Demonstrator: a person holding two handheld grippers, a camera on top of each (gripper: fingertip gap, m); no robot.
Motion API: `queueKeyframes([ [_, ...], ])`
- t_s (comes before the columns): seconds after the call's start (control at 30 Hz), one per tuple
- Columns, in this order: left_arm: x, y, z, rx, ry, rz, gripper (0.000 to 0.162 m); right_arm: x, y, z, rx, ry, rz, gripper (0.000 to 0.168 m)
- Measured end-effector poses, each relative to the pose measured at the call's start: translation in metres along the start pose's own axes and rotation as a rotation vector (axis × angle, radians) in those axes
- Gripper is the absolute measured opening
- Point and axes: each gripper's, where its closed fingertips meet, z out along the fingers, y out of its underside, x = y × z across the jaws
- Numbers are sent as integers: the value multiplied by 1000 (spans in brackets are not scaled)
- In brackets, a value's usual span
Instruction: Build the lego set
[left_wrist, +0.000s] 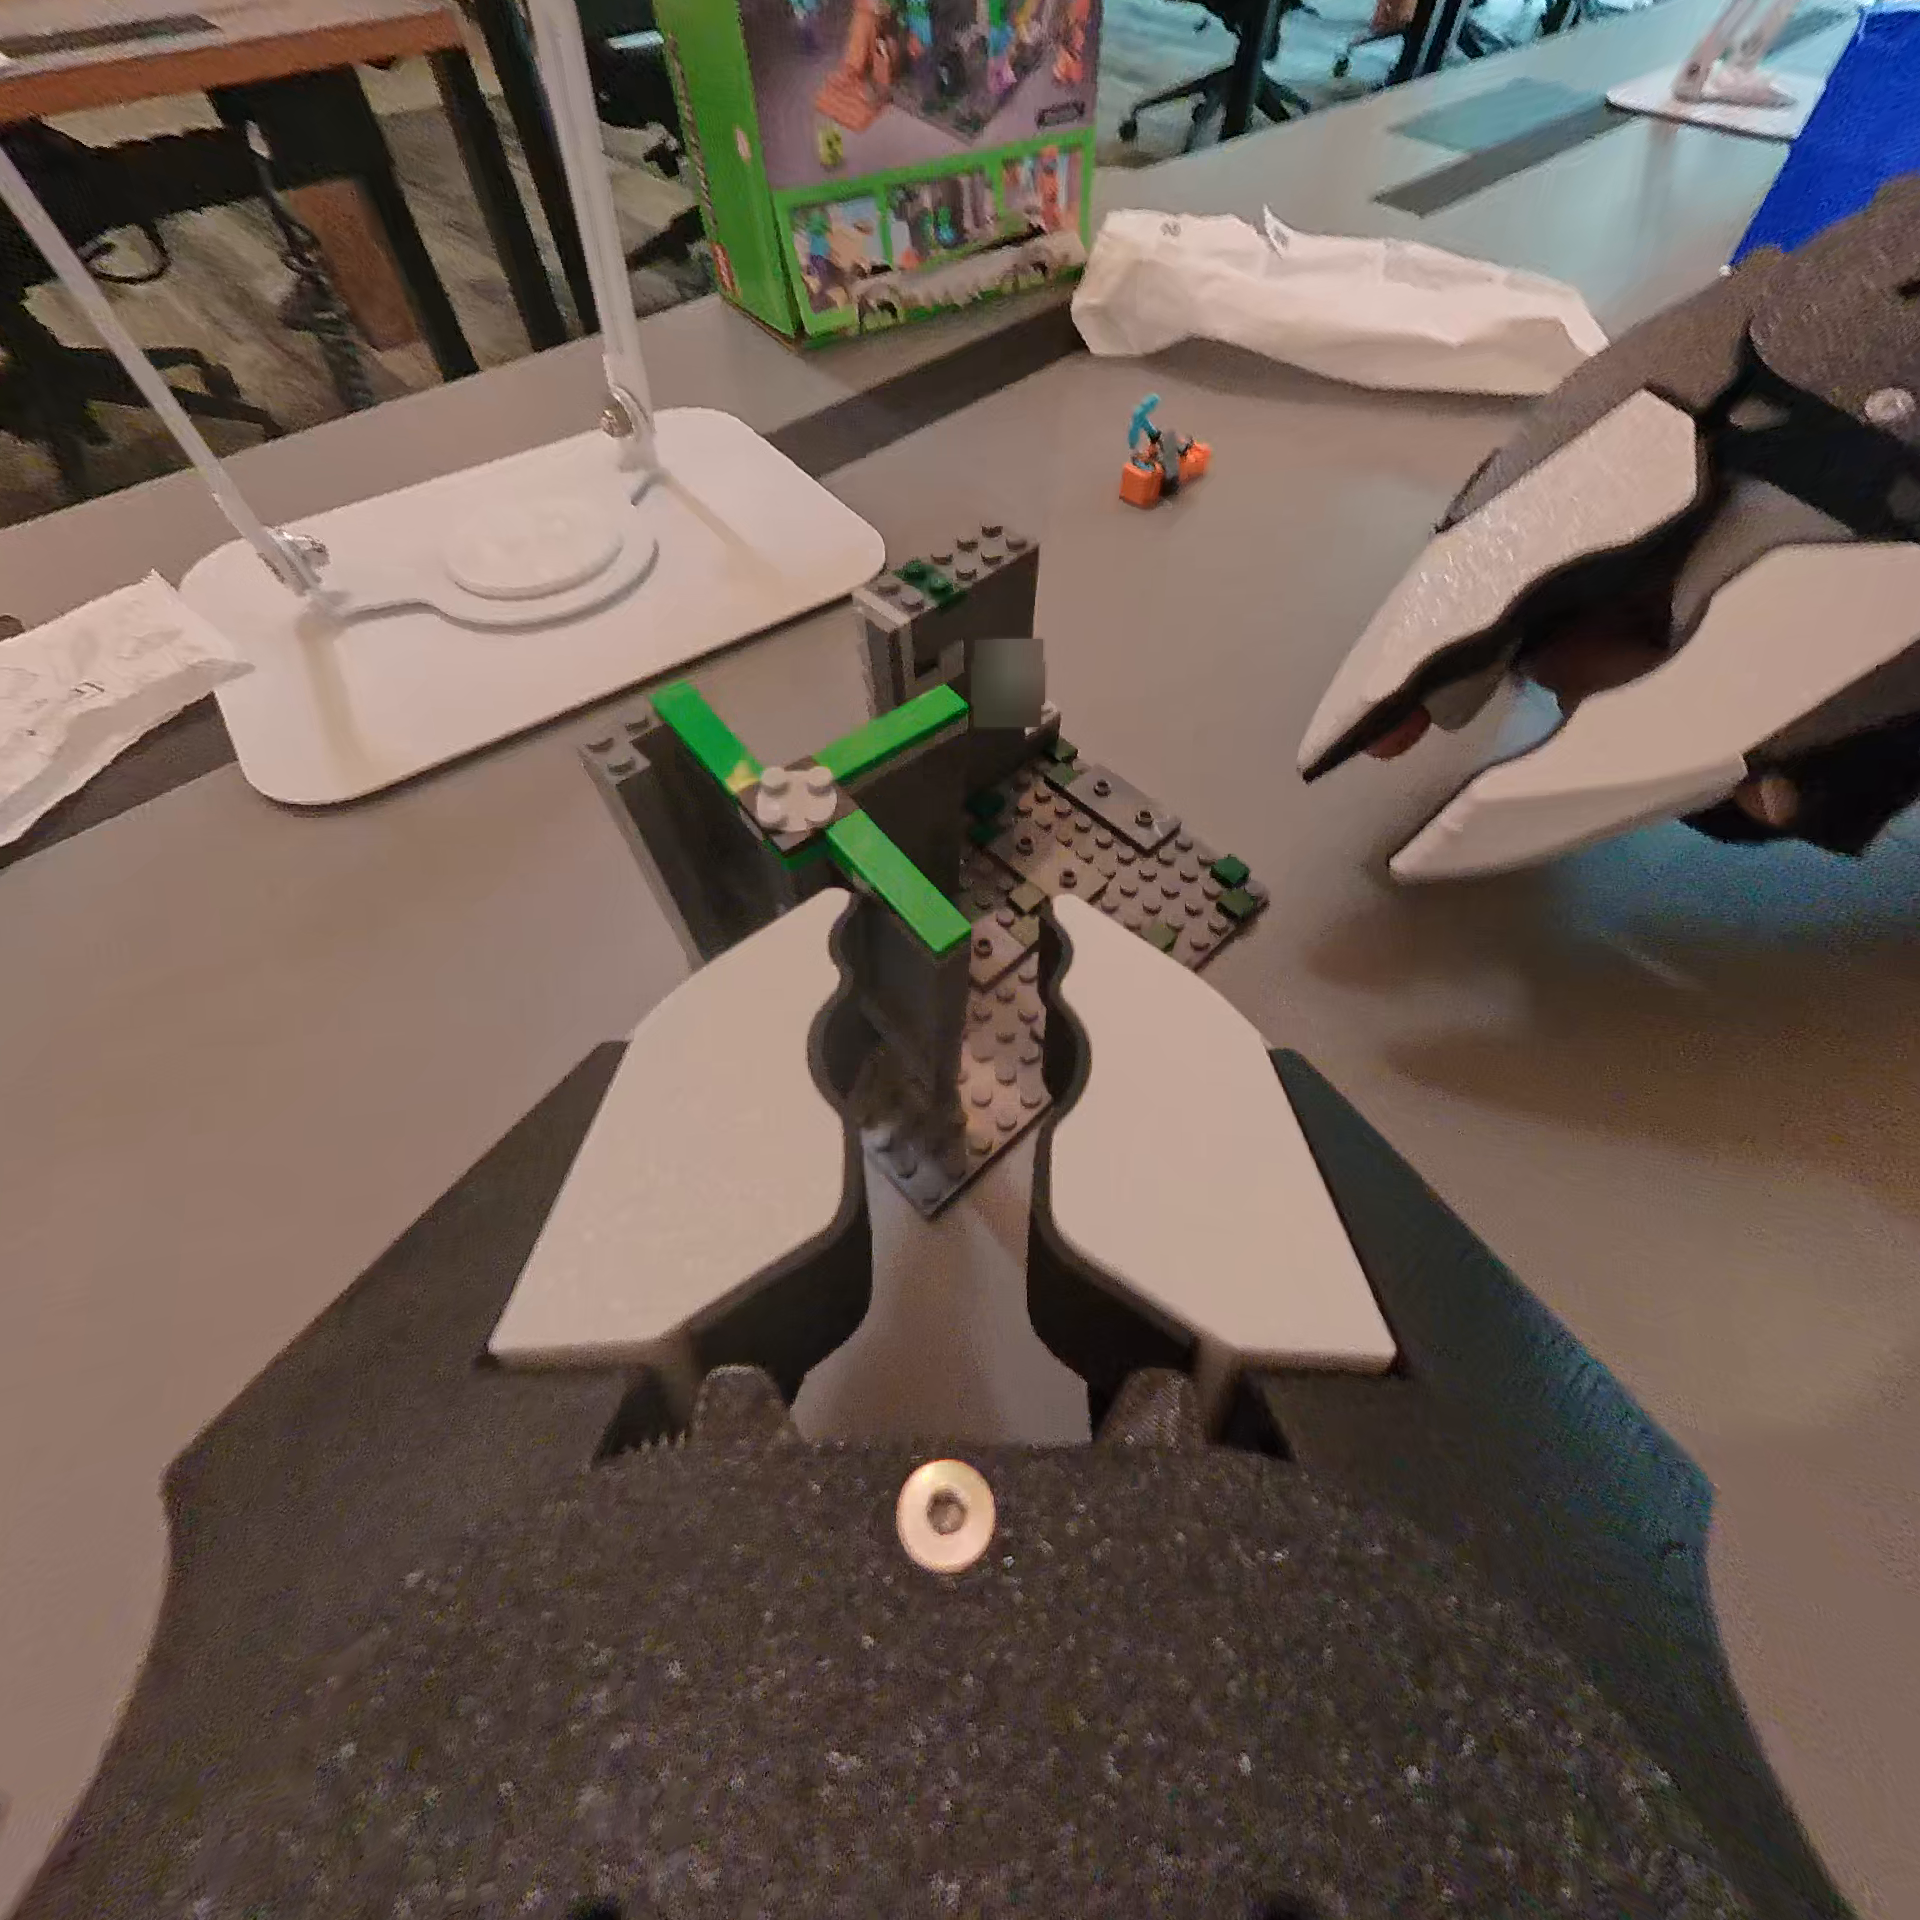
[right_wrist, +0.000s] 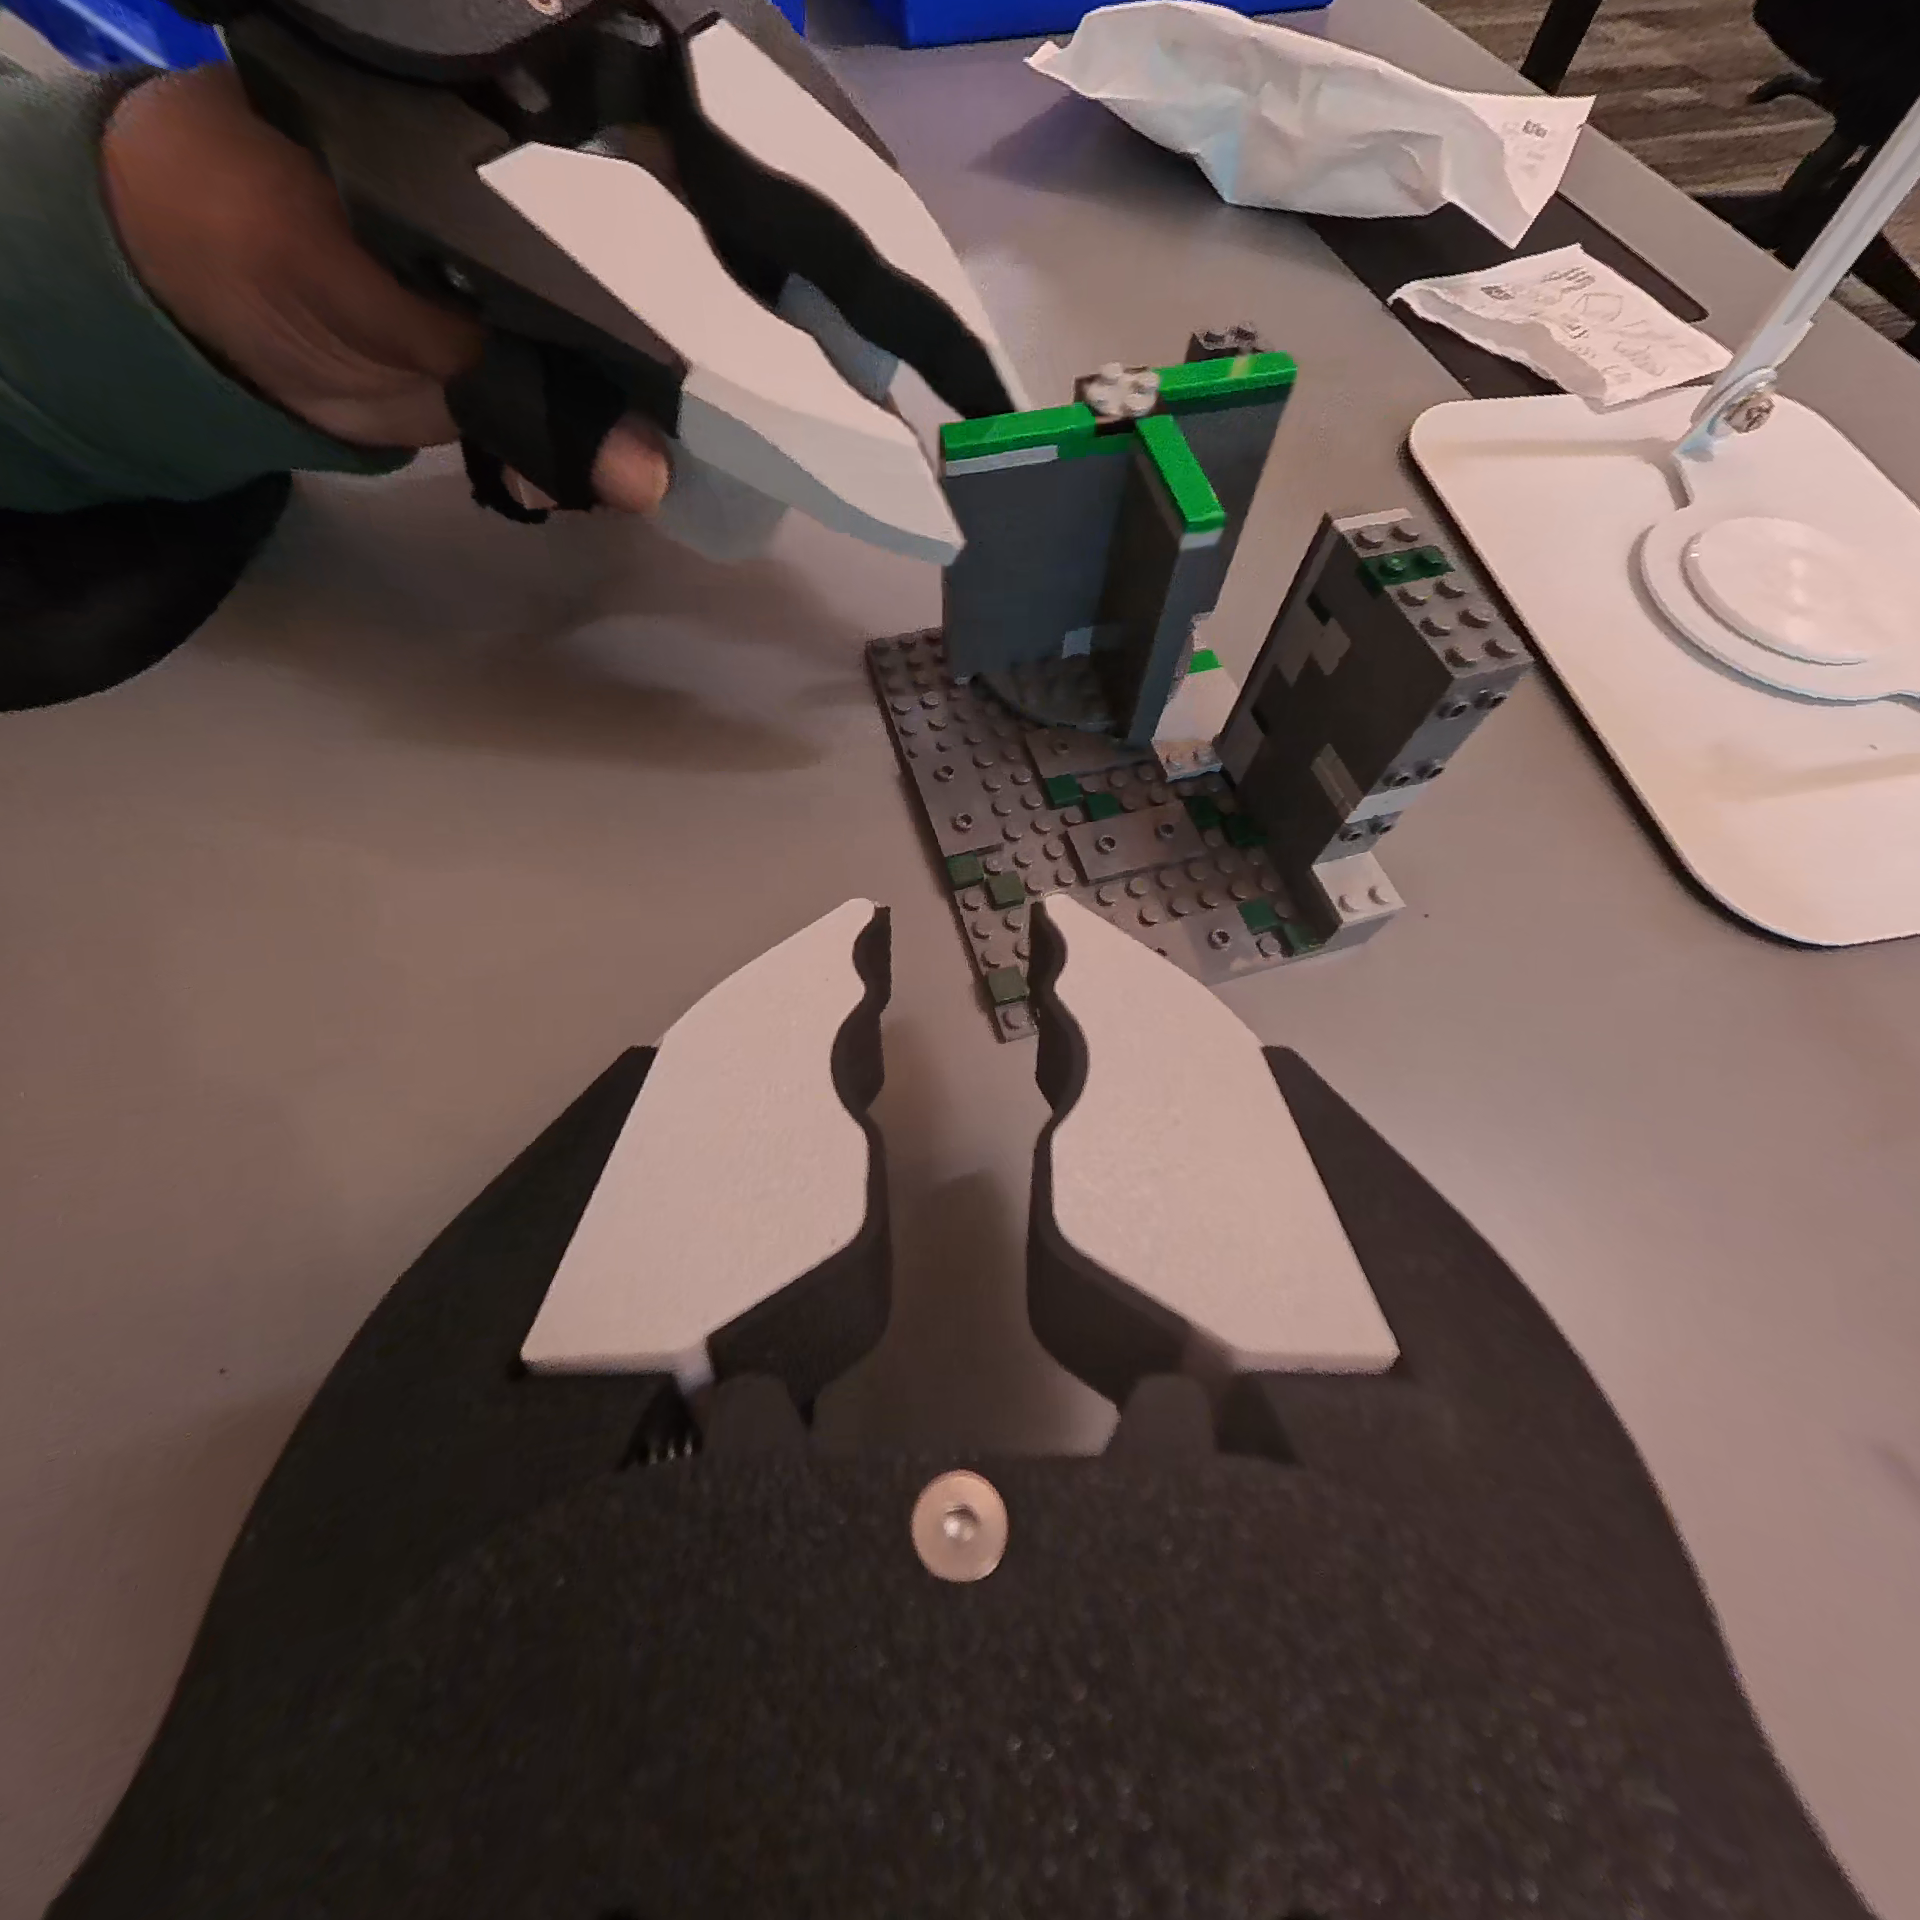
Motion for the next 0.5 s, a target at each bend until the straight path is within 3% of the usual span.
queueKeyframes([
  [0.13, 1, 4, -9, -67, 56, 53, 30, 7, -15, -1, 35, 48, -3, 25],
  [0.23, 1, 12, -13, -117, 80, 106, 29, 18, -44, -2, 7, 124, -140, 25],
  [0.37, -7, 14, -18, -126, 54, 142, 24, 32, -75, 20, -199, 107, -382, 30],
  [0.5, -24, 6, -25, -70, -9, 136, 19, 41, -77, 53, -425, -62, -459, 36],
])
